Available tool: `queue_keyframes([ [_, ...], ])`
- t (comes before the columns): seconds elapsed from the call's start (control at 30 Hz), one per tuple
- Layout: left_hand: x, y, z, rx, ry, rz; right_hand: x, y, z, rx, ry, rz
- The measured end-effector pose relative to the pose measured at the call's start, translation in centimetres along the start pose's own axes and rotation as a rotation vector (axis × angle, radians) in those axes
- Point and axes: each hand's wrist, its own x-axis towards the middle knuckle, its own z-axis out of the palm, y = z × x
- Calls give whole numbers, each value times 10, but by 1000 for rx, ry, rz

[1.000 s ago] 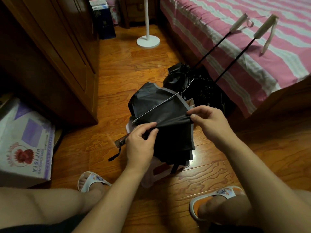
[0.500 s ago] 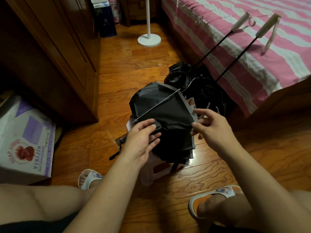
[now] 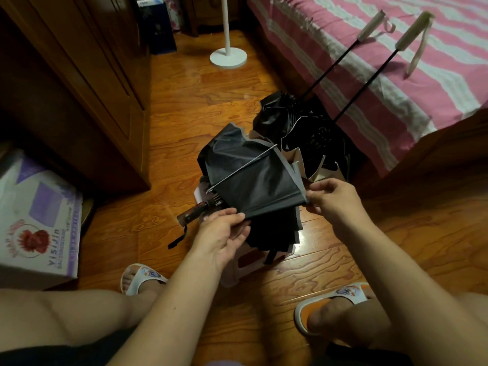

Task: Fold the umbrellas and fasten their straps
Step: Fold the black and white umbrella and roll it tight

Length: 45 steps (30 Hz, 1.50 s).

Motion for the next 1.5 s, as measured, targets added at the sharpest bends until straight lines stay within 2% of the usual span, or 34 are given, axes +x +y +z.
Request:
queue_keyframes([
  [0.07, 1, -5, 1, 16, 11, -11, 3, 2, 3, 88, -43, 74],
  [0.17, 3, -12, 1, 52, 26, 10, 3, 7, 9, 222, -205, 309],
  [0.23, 4, -15, 0, 70, 43, 34, 3, 11, 12, 262, -242, 377],
  [0.33, 4, -16, -2, 45, 48, 31, 5, 12, 12, 209, -146, 332],
  [0.5, 0, -17, 0, -84, -1, -159, 3, 10, 11, 169, -109, 272],
  [0.7, -4, -17, 6, -79, -23, -193, 3, 13, 10, 163, -112, 256],
  [1.03, 0, -16, 4, -114, 33, -198, 3, 15, 2, 176, -111, 250],
  [1.27, 22, -39, 1, 65, 77, -142, 1, 31, 2, 192, -69, 346],
  [1.43, 31, -59, -10, 316, 134, 25, 5, 47, 9, 97, -68, 389],
  [1.47, 31, -62, -11, 389, 151, 68, 5, 50, 10, 10, -62, 366],
  [1.5, 32, -65, -13, 451, 167, 109, 6, 53, 12, -204, -40, 283],
])
